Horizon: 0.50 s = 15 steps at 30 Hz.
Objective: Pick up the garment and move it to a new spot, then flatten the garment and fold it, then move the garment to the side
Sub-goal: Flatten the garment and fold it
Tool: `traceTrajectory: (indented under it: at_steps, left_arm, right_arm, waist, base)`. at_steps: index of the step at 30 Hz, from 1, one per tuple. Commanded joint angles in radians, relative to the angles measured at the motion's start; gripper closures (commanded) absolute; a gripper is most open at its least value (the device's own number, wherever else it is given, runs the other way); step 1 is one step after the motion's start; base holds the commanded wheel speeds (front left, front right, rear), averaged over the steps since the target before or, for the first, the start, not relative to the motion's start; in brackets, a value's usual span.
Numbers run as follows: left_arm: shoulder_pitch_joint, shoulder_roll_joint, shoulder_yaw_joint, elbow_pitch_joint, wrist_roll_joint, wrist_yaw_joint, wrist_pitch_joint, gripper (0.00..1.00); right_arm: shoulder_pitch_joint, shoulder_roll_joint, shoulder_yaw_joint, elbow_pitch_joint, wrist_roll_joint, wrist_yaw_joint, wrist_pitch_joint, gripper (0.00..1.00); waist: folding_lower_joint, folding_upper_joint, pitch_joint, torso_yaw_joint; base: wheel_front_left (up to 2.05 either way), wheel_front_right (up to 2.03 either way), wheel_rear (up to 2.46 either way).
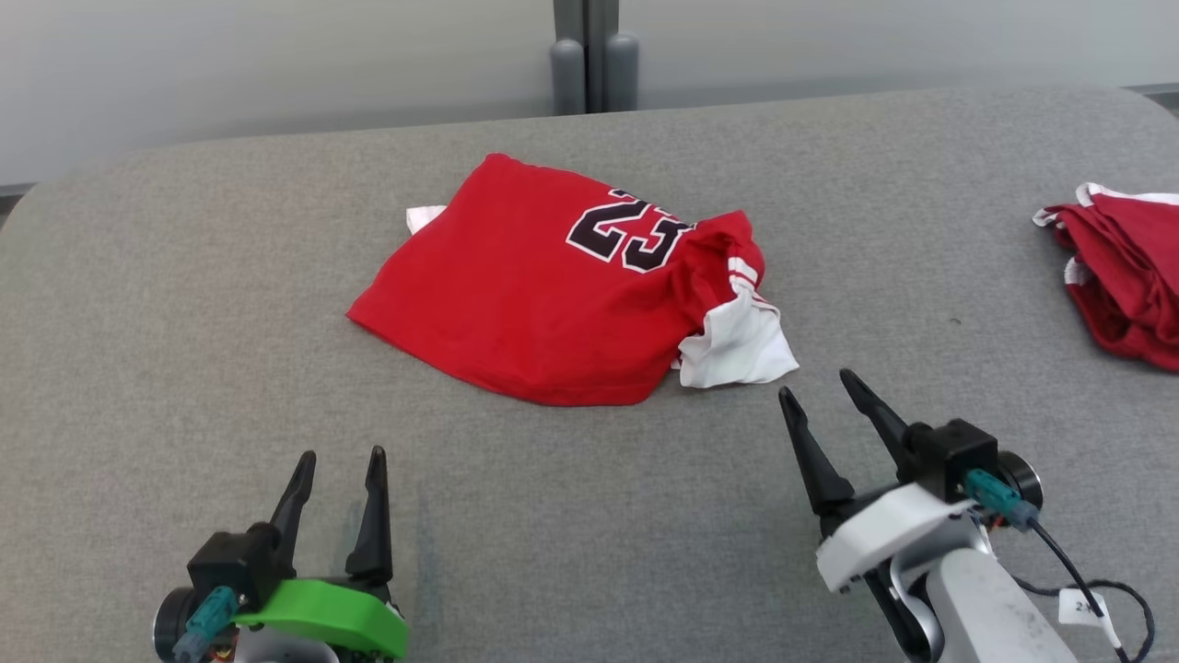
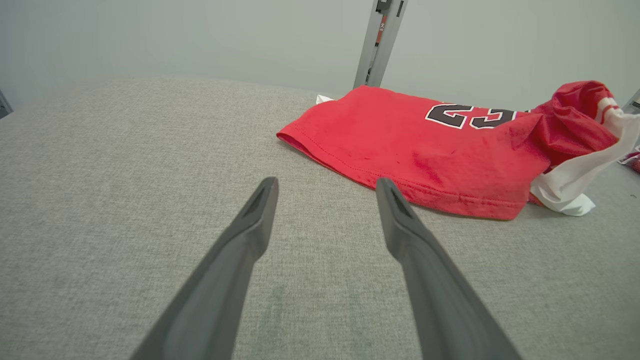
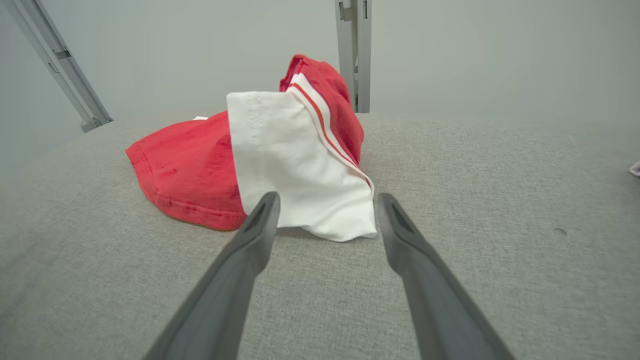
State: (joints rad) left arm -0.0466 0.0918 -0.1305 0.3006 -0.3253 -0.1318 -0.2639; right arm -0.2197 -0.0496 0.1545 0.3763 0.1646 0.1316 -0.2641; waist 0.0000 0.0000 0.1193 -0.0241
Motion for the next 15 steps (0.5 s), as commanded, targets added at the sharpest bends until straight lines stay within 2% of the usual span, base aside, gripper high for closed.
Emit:
traceTrajectory:
  at_steps: [1,5,15]
  left_arm:
    - [-0.028,0.002,-0.003,0.0,-0.001,0.003,0.0,0.0]
    - [-0.049,-0.002,-0.025,0.002,-0.011,0.003,0.0,0.0]
    - [-0.076,0.005,-0.047,0.016,-0.023,0.003,0.0,0.0]
  right_arm:
    - [-0.03,-0.003,0.014,-0.007,0.011,-0.002,0.0,0.0]
    - [-0.086,-0.004,0.054,-0.001,0.032,-0.002,0.0,0.0]
    - [-0.153,-0.004,0.057,0.072,0.015,-0.002,0.0,0.0]
  waist:
    - [0.0,0.0,0.025,0.026]
    - [0.0,0.0,0.047,0.062]
    - [0.0,0.0,0.091,0.137]
  base:
    - [0.0,0.0,0.0]
    - [0.0,0.0,0.0]
    - [0.0,0.0,0.0]
